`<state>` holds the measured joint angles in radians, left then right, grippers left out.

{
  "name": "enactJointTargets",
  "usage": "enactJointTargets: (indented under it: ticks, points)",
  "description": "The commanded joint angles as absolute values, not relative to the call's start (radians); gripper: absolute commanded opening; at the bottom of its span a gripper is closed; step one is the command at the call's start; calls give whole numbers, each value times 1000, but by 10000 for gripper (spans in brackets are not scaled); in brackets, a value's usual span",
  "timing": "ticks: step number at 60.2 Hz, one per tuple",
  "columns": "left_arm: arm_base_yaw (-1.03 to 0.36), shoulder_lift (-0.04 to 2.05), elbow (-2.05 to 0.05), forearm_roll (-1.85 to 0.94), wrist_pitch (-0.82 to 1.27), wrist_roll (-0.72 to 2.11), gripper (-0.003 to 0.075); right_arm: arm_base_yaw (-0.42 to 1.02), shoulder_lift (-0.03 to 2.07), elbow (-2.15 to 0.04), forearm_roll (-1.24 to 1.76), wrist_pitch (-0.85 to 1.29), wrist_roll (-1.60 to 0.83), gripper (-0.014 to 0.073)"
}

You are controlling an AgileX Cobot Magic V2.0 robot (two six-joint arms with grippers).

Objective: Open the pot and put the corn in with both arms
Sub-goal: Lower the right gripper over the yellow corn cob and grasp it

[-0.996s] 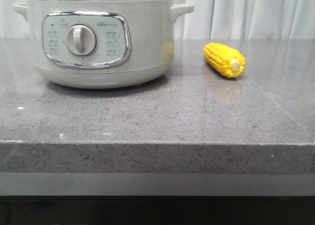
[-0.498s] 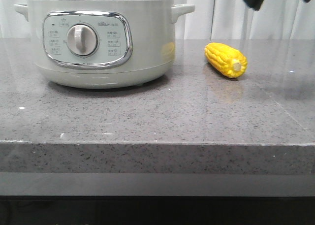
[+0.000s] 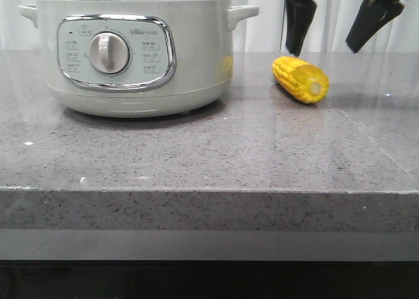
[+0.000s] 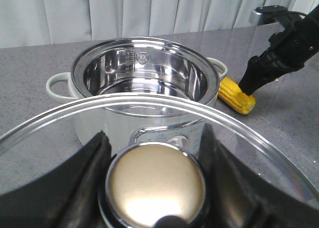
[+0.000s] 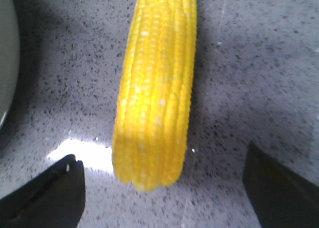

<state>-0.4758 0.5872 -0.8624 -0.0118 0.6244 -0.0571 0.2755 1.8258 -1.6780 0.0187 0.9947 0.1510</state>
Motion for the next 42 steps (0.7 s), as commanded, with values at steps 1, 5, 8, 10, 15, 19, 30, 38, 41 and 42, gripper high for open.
enactJointTargets:
  ticks: [1, 5, 8, 10, 15, 19, 30, 38, 41, 42]
  points:
    - [-481, 583, -897, -19, 478, -64, 186, 271, 1813, -1728, 26, 945, 150, 654]
    - [-481, 583, -897, -19, 478, -64, 186, 271, 1839, -1738, 27, 940, 150, 654]
    - [-481, 583, -897, -19, 478, -64, 186, 271, 1854, -1739, 30, 929, 150, 654]
    - [-481, 583, -897, -19, 478, -64, 186, 271, 1864, -1739, 31, 921, 150, 654]
    - [-481, 583, -897, -19, 478, -64, 186, 271, 1884, -1739, 33, 909, 150, 654]
    - [-481, 583, -897, -19, 478, -64, 186, 271, 1893, -1746, 54, 907, 144, 654]
    - [-481, 583, -897, -19, 478, -64, 186, 271, 1894, -1786, 66, 926, 122, 493]
    - [-481, 583, -897, -19, 478, -64, 186, 271, 1894, -1794, 66, 973, 120, 401]
    - [-481, 583, -897, -19, 478, -64, 186, 270, 1897, -1794, 66, 988, 112, 401]
    - [-481, 583, -897, -19, 478, -64, 186, 270, 1898, -1794, 66, 995, 111, 401]
